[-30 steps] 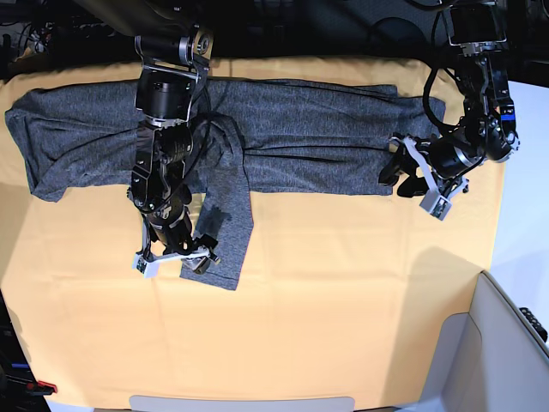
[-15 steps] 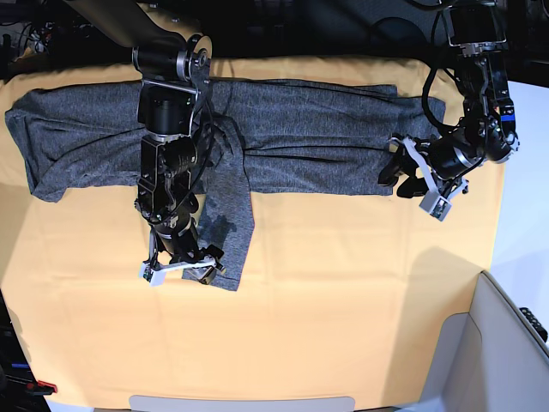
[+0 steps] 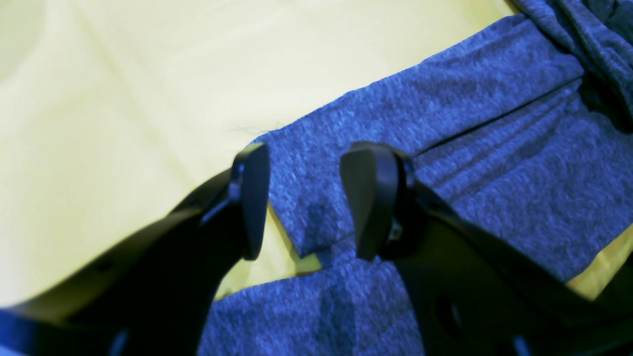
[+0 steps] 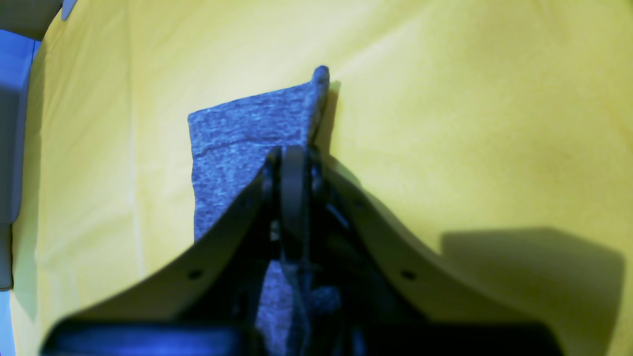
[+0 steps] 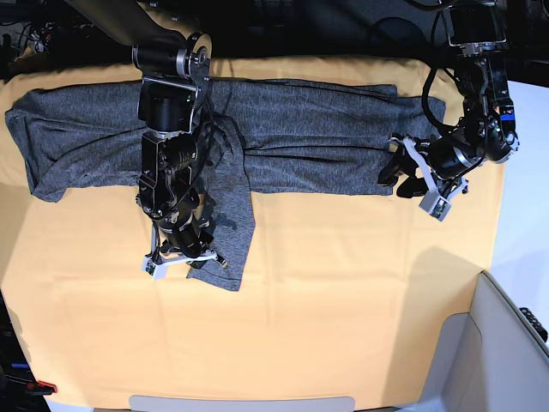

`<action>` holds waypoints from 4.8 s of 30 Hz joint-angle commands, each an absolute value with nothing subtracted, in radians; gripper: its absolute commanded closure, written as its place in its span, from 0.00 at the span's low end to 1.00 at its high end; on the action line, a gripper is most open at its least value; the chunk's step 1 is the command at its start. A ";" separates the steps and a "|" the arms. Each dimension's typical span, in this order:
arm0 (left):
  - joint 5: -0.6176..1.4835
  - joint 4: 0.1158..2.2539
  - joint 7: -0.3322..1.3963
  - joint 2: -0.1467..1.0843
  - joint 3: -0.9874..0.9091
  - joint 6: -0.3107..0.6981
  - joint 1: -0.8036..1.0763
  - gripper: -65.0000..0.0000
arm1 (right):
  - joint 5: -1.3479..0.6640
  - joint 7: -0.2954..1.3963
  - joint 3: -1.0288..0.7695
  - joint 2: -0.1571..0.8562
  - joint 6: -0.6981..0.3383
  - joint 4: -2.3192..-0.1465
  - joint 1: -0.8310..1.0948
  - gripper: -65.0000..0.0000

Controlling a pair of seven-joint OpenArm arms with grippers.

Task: Fold the T-shirt properly
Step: 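Push the sleeve cuff toward the left gripper with the right gripper, then release the sleeve and pull the right gripper back to the shirt side, then grasp the shirt's side edges with both grippers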

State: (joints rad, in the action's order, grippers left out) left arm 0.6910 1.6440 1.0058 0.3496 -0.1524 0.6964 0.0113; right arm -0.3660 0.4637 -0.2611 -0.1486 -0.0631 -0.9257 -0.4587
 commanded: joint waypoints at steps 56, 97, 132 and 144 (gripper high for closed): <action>0.707 1.659 0.912 0.371 -0.231 0.698 -0.004 0.59 | -0.357 0.622 0.817 -0.142 -0.054 -1.449 -0.165 1.00; 0.710 1.658 1.096 0.412 -0.421 0.698 0.130 0.58 | -0.357 0.708 0.255 -0.019 -0.051 -1.767 -0.096 0.44; 0.990 1.386 1.293 0.386 -0.325 0.698 0.025 0.51 | -0.357 0.708 0.051 0.081 -0.053 -1.794 0.071 0.44; 1.015 1.465 1.342 0.357 -0.325 0.698 0.030 0.51 | -0.358 0.708 0.051 0.084 -0.053 -1.791 0.071 0.44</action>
State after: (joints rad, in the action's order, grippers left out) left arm 0.9955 1.4483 1.3430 0.3378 -0.3206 0.6968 0.0414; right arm -0.3515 0.7326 0.0517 0.0822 -0.0479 -1.7725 0.0856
